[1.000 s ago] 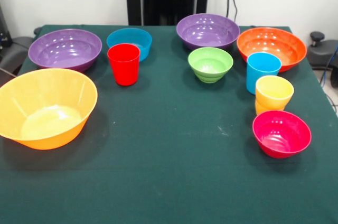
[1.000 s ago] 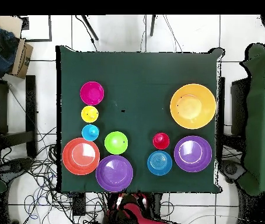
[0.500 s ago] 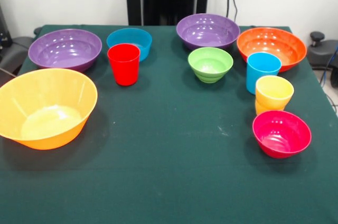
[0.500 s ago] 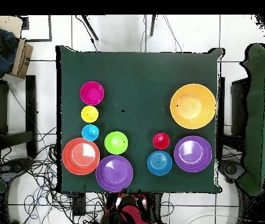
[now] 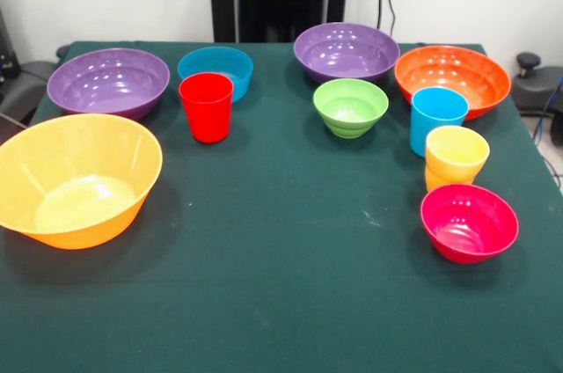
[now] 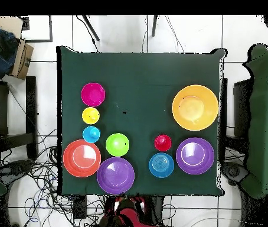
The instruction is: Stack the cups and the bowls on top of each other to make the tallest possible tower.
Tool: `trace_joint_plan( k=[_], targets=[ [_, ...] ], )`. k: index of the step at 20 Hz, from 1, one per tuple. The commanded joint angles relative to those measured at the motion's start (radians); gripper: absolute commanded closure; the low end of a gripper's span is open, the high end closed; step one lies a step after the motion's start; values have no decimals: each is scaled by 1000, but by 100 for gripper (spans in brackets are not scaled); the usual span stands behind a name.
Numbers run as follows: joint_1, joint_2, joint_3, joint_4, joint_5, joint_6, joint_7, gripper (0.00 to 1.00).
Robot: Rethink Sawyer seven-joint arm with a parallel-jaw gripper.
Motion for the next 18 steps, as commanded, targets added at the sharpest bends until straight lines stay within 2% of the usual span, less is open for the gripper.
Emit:
trace_joint_plan(
  k=[1, 3, 8, 18],
  targets=[
    [36, 156, -25, -48, -109, -72, 117, 0],
    [50, 160, -42, -53, -120, -73, 125, 0],
    [77, 273, -95, -69, -157, -196, 151, 0],
    [120, 366, -137, -111, -153, -248, 140, 0]
  ],
)
